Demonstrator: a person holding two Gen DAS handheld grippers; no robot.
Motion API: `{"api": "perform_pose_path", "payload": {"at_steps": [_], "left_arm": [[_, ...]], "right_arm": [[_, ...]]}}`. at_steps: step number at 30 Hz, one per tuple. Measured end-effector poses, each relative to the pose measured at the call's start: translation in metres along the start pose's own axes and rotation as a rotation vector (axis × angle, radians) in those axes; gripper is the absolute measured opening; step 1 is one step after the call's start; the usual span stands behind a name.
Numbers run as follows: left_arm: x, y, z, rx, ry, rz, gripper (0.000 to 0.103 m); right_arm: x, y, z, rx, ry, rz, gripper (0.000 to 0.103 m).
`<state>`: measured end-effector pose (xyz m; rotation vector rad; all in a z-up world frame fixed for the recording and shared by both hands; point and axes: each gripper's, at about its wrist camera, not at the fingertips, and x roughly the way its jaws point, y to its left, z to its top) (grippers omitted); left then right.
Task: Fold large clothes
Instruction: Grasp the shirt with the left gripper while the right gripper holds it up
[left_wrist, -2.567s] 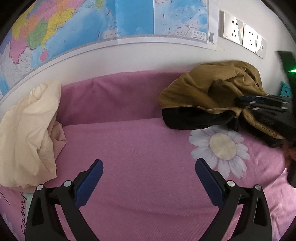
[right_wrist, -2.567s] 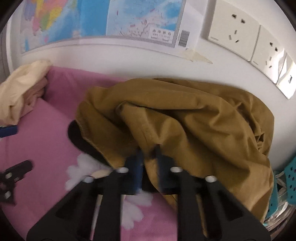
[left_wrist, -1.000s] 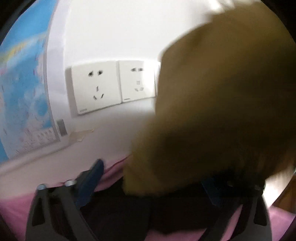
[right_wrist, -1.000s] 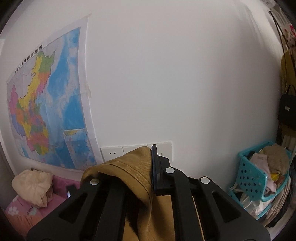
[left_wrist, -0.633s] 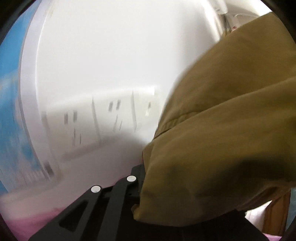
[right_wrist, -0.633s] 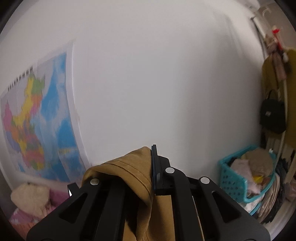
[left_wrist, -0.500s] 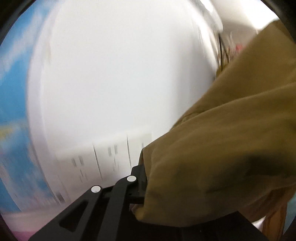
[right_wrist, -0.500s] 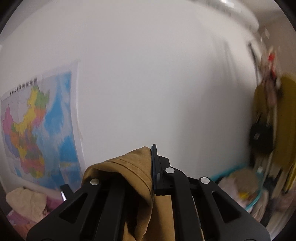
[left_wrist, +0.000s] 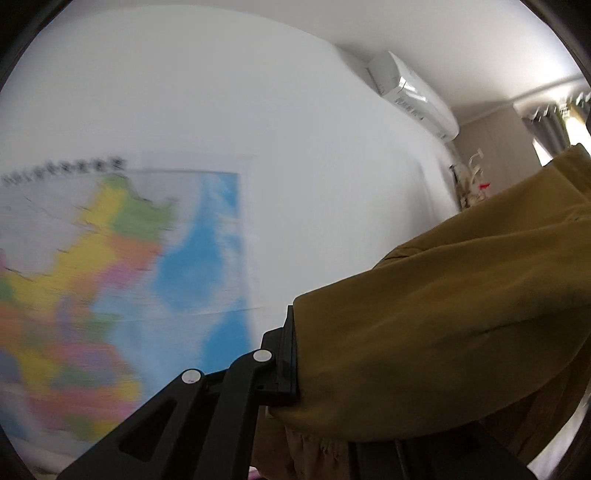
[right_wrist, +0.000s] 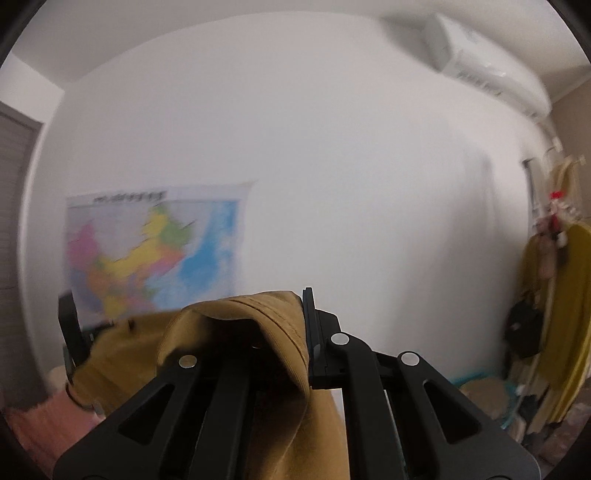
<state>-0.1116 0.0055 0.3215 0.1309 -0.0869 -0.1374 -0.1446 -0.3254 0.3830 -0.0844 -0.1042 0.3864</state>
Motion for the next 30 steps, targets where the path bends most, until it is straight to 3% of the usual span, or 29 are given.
{"api": "perform_pose_path", "payload": {"at_steps": [5,8,10,13,16,20,26,30], "left_arm": [[-0.099,0.025,-0.004,0.049,0.093,0.098,0.004],[-0.149,0.054,0.008,0.032,0.136,0.143,0.004],[-0.179,0.059,0.014,0.024,0.143,0.157,0.004],[-0.2,0.06,0.02,0.05,0.151,0.206,0.004],[-0.182,0.067,0.011,0.023,0.226,0.244,0.004],[-0.122,0.106,-0.042,-0.079,0.42,0.298,0.004],[-0.002,0.173,-0.201,-0.178,0.805,0.454,0.004],[0.048,0.213,-0.287,-0.271,0.988,0.485,0.004]], "right_arm": [[-0.013,0.037,-0.021,-0.015,0.082,0.192,0.005],[-0.03,0.061,-0.024,-0.039,0.086,0.296,0.005],[-0.04,0.072,-0.022,-0.053,0.062,0.37,0.006],[-0.021,0.07,-0.019,0.005,0.075,0.443,0.006],[0.038,0.072,-0.029,0.051,0.152,0.47,0.008],[0.175,0.084,-0.086,0.126,0.385,0.457,0.01],[0.358,0.115,-0.249,0.231,0.775,0.389,0.009],[0.418,0.136,-0.329,0.213,0.932,0.344,0.008]]}}
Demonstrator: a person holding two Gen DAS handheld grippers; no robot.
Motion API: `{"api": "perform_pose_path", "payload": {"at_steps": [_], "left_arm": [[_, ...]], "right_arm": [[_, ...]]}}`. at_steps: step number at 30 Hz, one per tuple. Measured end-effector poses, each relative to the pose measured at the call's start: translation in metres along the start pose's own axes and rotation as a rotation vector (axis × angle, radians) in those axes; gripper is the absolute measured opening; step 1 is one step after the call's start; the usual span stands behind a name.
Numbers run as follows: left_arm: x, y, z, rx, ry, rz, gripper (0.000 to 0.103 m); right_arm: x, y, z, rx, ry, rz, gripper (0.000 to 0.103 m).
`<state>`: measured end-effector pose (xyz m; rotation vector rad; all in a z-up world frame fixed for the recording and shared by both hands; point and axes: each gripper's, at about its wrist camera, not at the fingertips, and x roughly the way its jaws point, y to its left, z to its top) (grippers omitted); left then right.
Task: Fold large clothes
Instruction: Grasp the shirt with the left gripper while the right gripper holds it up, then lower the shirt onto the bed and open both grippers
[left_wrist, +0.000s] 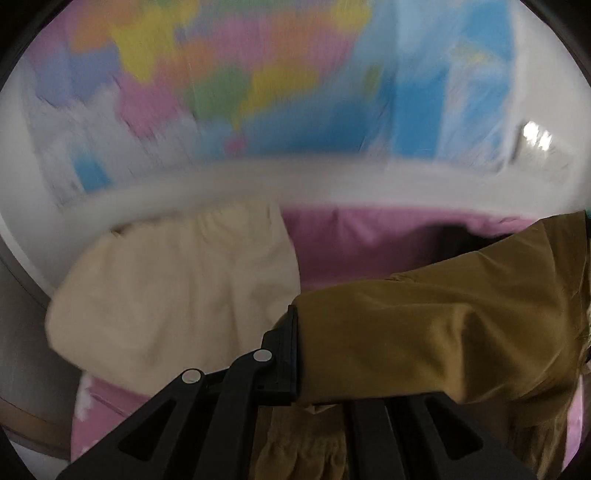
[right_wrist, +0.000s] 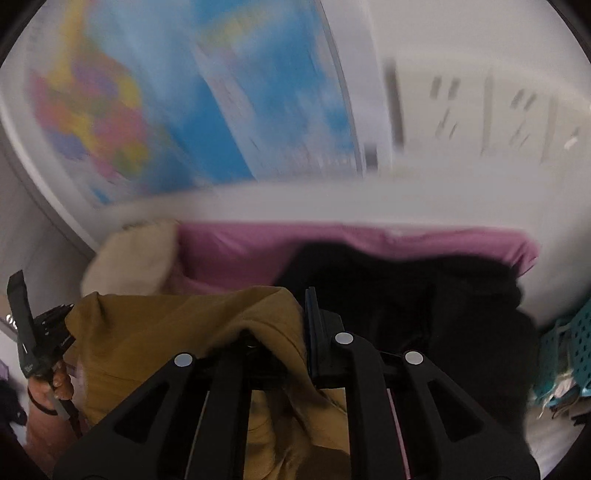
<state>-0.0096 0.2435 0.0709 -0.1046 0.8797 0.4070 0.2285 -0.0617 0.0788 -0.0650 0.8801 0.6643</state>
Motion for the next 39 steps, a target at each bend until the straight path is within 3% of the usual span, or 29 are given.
{"api": "perform_pose_path", "payload": {"at_steps": [4,5,6,8,10,11,14,17,20,24,27,28,30,31,33,35,37,39], "left_arm": [[0.049,0.003,0.004,-0.006,0.071,0.011,0.006],[0.054,0.003,0.005,0.0,0.081,0.008,0.01],[0.056,0.002,0.005,0.017,0.091,0.004,0.02],[0.066,0.003,0.006,0.035,0.102,0.022,0.039],[0.064,0.009,0.005,0.061,0.093,-0.007,0.048],[0.059,0.013,0.003,0.067,0.088,-0.038,0.057],[0.03,0.03,-0.007,0.088,0.051,-0.178,0.06],[-0.012,0.044,-0.024,0.105,-0.027,-0.349,0.07],[-0.04,0.031,-0.044,0.181,-0.081,-0.473,0.078],[-0.033,-0.02,-0.06,0.267,0.014,-0.668,0.078],[0.005,-0.058,-0.061,0.285,0.115,-0.633,0.078],[0.022,-0.063,-0.056,0.27,0.155,-0.631,0.075],[0.051,-0.073,-0.048,0.225,0.249,-0.637,0.029],[0.06,-0.075,-0.045,0.207,0.28,-0.636,0.02],[0.069,-0.074,-0.033,0.164,0.286,-0.645,0.018],[0.064,-0.064,-0.012,0.134,0.234,-0.667,0.017],[0.059,-0.054,0.013,0.088,0.178,-0.696,0.017],[0.063,-0.047,0.039,0.05,0.129,-0.647,0.016]], "right_arm": [[0.049,-0.021,-0.003,0.062,0.051,-0.023,0.009],[0.057,-0.025,-0.004,0.07,0.069,-0.027,0.013],[0.062,-0.029,-0.007,0.072,0.086,-0.044,0.017],[0.072,-0.037,-0.008,0.082,0.109,-0.091,0.052],[0.07,-0.043,-0.013,0.079,0.124,-0.137,0.068],[0.064,-0.045,-0.015,0.077,0.128,-0.157,0.07],[0.035,-0.043,-0.022,0.012,0.127,-0.173,0.073],[-0.021,-0.029,-0.045,-0.098,0.049,-0.176,0.078],[-0.051,-0.006,-0.081,-0.15,0.005,-0.026,0.066],[-0.019,0.015,-0.114,-0.136,0.094,0.104,0.062],[0.021,0.015,-0.119,-0.096,0.147,0.092,0.06],[0.03,0.012,-0.119,-0.076,0.161,0.104,0.047],[0.045,0.005,-0.113,-0.031,0.169,0.131,0.009],[0.044,0.004,-0.108,-0.026,0.161,0.145,0.002],[0.035,0.007,-0.09,-0.01,0.105,0.205,0.002],[0.018,0.015,-0.069,-0.022,0.036,0.229,0.001],[0.008,0.02,-0.044,-0.031,-0.03,0.212,0.001],[0.012,0.022,-0.016,-0.031,-0.078,0.183,0.001]]}}
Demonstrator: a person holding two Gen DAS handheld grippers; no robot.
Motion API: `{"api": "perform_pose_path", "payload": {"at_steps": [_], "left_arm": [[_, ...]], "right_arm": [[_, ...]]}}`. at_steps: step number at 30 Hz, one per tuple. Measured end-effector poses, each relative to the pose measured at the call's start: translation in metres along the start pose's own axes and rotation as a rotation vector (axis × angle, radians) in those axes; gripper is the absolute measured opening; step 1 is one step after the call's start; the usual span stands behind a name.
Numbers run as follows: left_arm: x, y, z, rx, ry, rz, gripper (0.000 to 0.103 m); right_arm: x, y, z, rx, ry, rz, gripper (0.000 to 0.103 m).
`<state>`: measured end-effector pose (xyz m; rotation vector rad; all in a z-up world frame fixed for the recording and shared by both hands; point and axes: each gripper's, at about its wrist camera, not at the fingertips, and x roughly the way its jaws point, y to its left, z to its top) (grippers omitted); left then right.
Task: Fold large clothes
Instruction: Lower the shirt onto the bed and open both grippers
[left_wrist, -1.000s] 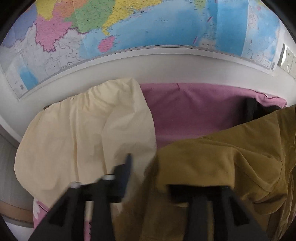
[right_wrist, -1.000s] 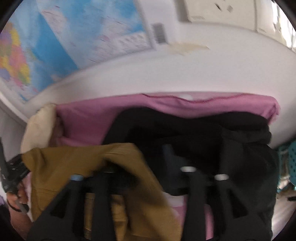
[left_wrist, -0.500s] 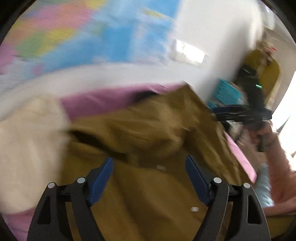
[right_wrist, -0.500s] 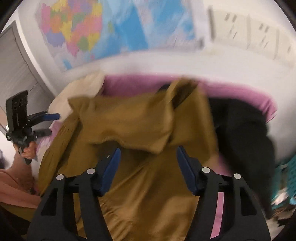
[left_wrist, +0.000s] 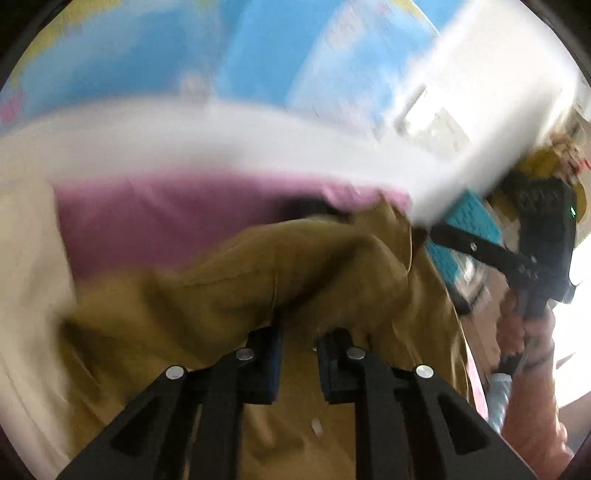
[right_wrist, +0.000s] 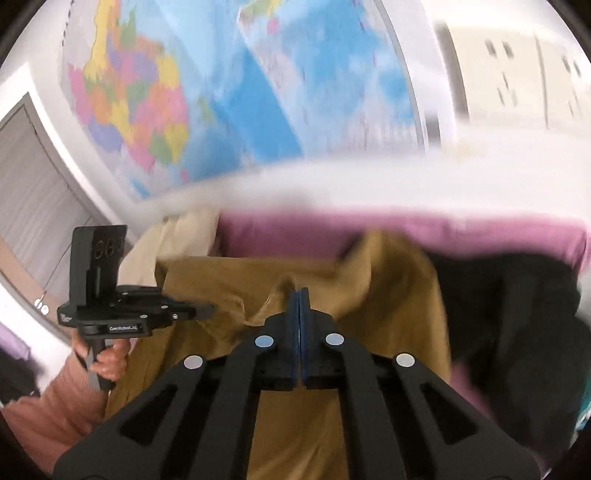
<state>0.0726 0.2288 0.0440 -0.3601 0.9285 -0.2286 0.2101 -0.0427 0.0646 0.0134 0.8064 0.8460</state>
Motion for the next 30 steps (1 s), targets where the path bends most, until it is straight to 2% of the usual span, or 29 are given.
{"api": "perform_pose_path", "payload": {"at_steps": [3,5,7,8,9,10,11,14,15,17,19,21,24,26,28,30], "left_arm": [[0.009,0.015,0.023,-0.05,-0.027,0.08,0.018],[0.019,0.027,0.032,-0.085,-0.027,0.183,0.022],[0.021,0.03,0.028,-0.081,-0.019,0.194,0.024],[0.017,0.03,0.023,-0.07,-0.027,0.206,0.031],[0.013,0.03,0.018,-0.066,-0.04,0.214,0.046],[0.008,0.03,0.015,-0.059,-0.058,0.228,0.052],[0.002,0.03,0.009,-0.047,-0.075,0.242,0.059],[-0.014,0.035,-0.001,-0.013,-0.076,0.213,0.061],[-0.018,0.032,-0.005,0.002,-0.076,0.185,0.061],[-0.015,0.024,-0.007,0.034,-0.06,0.138,0.061],[-0.003,0.017,-0.008,0.066,-0.011,0.072,0.061],[0.025,0.006,-0.003,0.08,0.043,0.065,0.059],[0.048,0.006,0.014,0.05,0.046,0.051,0.054],[0.062,0.019,0.028,-0.021,0.013,0.113,0.047],[0.069,0.034,0.038,-0.082,-0.01,0.123,0.047],[0.062,0.044,0.038,-0.127,-0.04,0.125,0.047]], "right_arm": [[0.029,-0.017,0.023,0.069,0.012,-0.015,0.001],[0.05,-0.026,0.026,0.106,0.052,-0.027,0.001],[0.053,-0.03,0.021,0.133,0.051,-0.028,0.009],[0.047,-0.028,0.017,0.121,0.036,-0.004,0.022],[0.035,-0.026,0.011,0.11,0.01,-0.002,0.036],[0.023,-0.025,0.005,0.106,-0.016,-0.002,0.06],[0.013,-0.024,-0.002,0.094,-0.031,0.013,0.056],[-0.002,-0.014,-0.025,0.006,0.027,0.037,0.055],[0.004,-0.009,-0.031,-0.007,0.067,0.07,0.055],[0.03,0.0,-0.038,-0.024,0.147,0.093,0.045],[0.061,0.007,-0.036,-0.05,0.187,0.046,0.038],[0.09,0.003,-0.022,-0.035,0.19,0.016,0.034],[0.113,-0.011,0.001,0.018,0.132,-0.045,0.029],[0.128,-0.021,0.011,0.074,0.116,-0.065,0.028],[0.136,-0.028,0.013,0.112,0.125,-0.079,0.026],[0.125,-0.034,0.009,0.148,0.098,-0.065,0.028]]}}
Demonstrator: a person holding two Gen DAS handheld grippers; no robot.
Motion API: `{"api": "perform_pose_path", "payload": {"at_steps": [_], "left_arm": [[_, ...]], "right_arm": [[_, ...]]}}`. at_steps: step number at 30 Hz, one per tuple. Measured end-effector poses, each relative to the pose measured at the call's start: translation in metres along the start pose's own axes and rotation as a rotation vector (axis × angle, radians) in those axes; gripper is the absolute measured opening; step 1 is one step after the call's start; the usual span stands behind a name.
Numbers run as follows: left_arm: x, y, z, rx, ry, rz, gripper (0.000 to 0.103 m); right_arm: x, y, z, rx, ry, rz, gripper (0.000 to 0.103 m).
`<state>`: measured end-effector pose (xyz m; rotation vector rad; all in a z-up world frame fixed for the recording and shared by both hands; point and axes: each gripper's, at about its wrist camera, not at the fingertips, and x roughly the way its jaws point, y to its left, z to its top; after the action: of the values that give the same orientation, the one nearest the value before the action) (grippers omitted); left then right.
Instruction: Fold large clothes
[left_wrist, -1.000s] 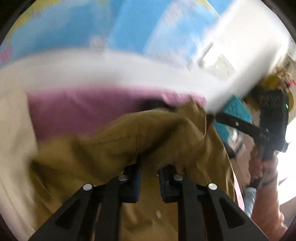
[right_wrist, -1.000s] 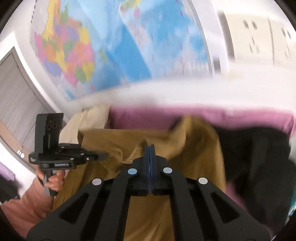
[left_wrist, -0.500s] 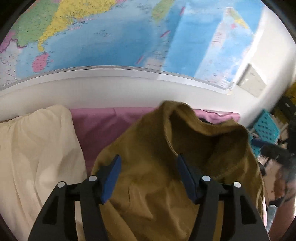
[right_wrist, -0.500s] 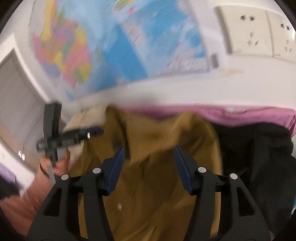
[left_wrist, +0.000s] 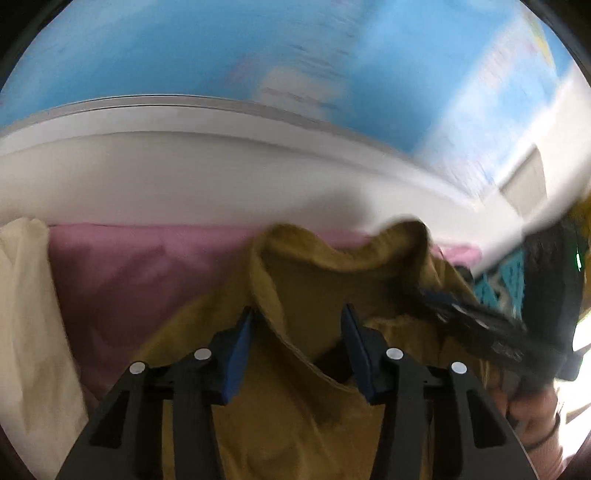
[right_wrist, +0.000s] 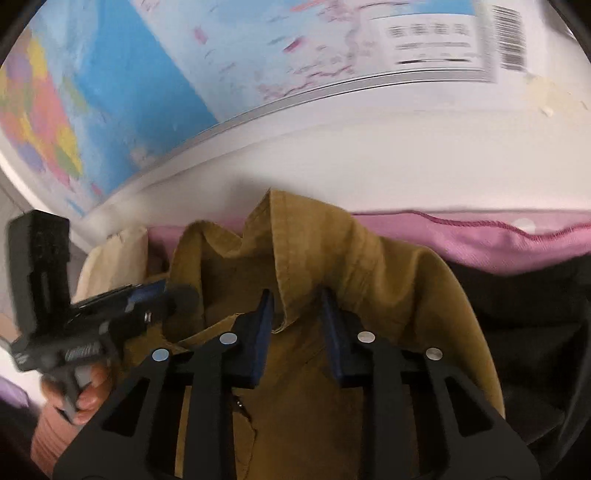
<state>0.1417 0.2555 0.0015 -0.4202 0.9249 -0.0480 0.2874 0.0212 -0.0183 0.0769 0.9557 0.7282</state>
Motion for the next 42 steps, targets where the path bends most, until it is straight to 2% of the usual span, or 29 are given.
{"api": "perform_pose_path", "payload": {"at_steps": [1,2,5,8,11,12,14,16,19,22,24,25,27,28,29,30,31,33,34,37,38,39,41,42], "left_arm": [[-0.007,0.005,-0.002,-0.022,-0.016,-0.002,0.047],[-0.016,0.007,-0.005,-0.028,-0.033,-0.016,0.049],[-0.055,-0.006,-0.027,0.071,-0.076,-0.004,0.066],[-0.086,-0.034,-0.067,0.224,-0.044,-0.035,0.071],[-0.099,-0.062,-0.121,0.329,0.071,-0.151,0.076],[-0.1,-0.076,-0.146,0.363,0.134,-0.218,0.076],[-0.092,-0.103,-0.179,0.398,0.227,-0.318,0.077],[-0.084,-0.125,-0.218,0.406,0.334,-0.42,0.079],[-0.071,-0.154,-0.264,0.447,0.431,-0.469,0.08],[-0.053,-0.175,-0.289,0.433,0.493,-0.491,0.085],[-0.048,-0.182,-0.303,0.421,0.533,-0.496,0.082],[-0.046,-0.187,-0.308,0.431,0.52,-0.481,0.077],[-0.05,-0.192,-0.308,0.47,0.49,-0.413,0.03],[-0.051,-0.193,-0.305,0.465,0.487,-0.406,0.026],[-0.054,-0.192,-0.299,0.442,0.482,-0.422,0.014],[-0.06,-0.189,-0.292,0.43,0.468,-0.424,0.011],[-0.068,-0.188,-0.282,0.435,0.429,-0.396,0.009],[-0.089,-0.184,-0.262,0.459,0.347,-0.364,0.009],[-0.099,-0.184,-0.248,0.479,0.29,-0.314,0.009],[-0.113,-0.184,-0.209,0.5,0.223,-0.256,0.015],[-0.11,-0.184,-0.196,0.504,0.209,-0.222,0.025],[-0.104,-0.185,-0.187,0.521,0.194,-0.177,0.04],[-0.092,-0.18,-0.179,0.539,0.199,-0.133,0.058],[-0.081,-0.178,-0.179,0.529,0.235,-0.116,0.059]], "right_arm": [[-0.013,-0.004,-0.005,0.004,-0.018,0.016,0.036],[-0.026,-0.004,-0.01,-0.004,-0.037,0.027,0.049],[-0.073,0.002,-0.035,-0.108,-0.066,0.011,0.06],[-0.114,0.004,-0.068,-0.177,-0.035,-0.003,0.062],[-0.152,-0.002,-0.109,-0.218,-0.006,-0.078,0.065],[-0.164,-0.007,-0.122,-0.231,-0.01,-0.127,0.066],[-0.177,-0.013,-0.144,-0.226,-0.016,-0.184,0.07],[-0.183,-0.021,-0.156,-0.186,-0.016,-0.192,0.07],[-0.185,-0.029,-0.173,-0.175,-0.017,-0.209,0.07],[-0.179,-0.028,-0.174,-0.205,-0.035,-0.266,0.075],[-0.171,-0.037,-0.17,-0.191,-0.033,-0.265,0.077],[-0.168,-0.042,-0.168,-0.178,-0.032,-0.26,0.076],[-0.15,-0.051,-0.156,-0.138,-0.003,-0.191,0.044],[-0.148,-0.055,-0.153,-0.13,-0.001,-0.184,0.014],[-0.147,-0.061,-0.15,-0.122,0.011,-0.157,0.007],[-0.152,-0.066,-0.146,-0.109,-0.005,-0.152,0.007],[-0.16,-0.072,-0.144,-0.087,-0.037,-0.143,0.006],[-0.188,-0.092,-0.14,-0.001,-0.119,-0.056,0.006],[-0.199,-0.103,-0.14,0.036,-0.151,-0.02,0.005],[-0.216,-0.139,-0.144,0.151,-0.206,0.039,0.002],[-0.214,-0.149,-0.147,0.184,-0.207,0.025,0.002],[-0.211,-0.156,-0.15,0.208,-0.203,0.017,0.002],[-0.196,-0.176,-0.159,0.297,-0.175,0.022,0.003],[-0.191,-0.18,-0.163,0.313,-0.163,0.015,0.006]]}}
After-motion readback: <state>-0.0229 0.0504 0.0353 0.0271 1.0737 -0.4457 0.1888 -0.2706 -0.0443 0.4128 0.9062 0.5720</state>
